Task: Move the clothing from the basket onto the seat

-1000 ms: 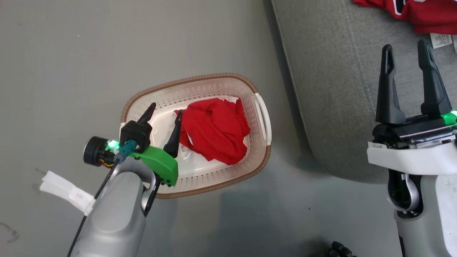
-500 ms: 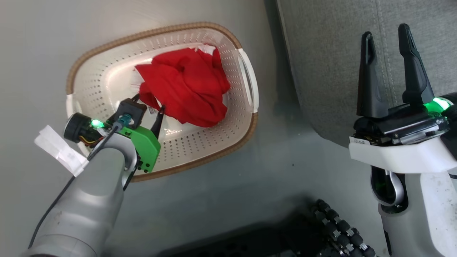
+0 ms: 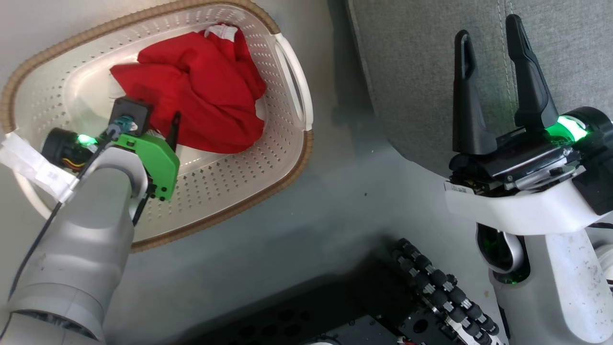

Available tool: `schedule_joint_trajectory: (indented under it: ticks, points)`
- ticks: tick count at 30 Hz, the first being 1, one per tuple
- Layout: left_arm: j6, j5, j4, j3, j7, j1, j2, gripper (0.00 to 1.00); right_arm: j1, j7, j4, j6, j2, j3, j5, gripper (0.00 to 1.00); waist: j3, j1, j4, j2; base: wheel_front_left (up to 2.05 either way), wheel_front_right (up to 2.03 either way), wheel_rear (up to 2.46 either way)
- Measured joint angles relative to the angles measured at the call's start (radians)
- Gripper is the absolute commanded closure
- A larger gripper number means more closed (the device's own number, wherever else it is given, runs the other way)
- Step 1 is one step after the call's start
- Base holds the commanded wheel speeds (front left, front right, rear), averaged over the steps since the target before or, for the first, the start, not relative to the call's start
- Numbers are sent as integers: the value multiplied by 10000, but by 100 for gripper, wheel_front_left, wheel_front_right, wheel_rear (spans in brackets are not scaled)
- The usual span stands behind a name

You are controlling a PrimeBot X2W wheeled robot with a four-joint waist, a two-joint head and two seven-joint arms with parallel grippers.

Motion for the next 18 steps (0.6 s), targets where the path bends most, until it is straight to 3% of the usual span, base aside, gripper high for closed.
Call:
schedule_joint_trajectory:
  ticks: [8,18]
  points:
    - [31,362,194,-596,65,-485,2,0,27,0,-6,0,8,121,359,0,389,-1,-352,0,0,0,0]
    - [-10,1708,297,-2452,838,-1127,-167,0,119,0,-25,0,12,278,512,0,617,-1,-404,0,0,0,0]
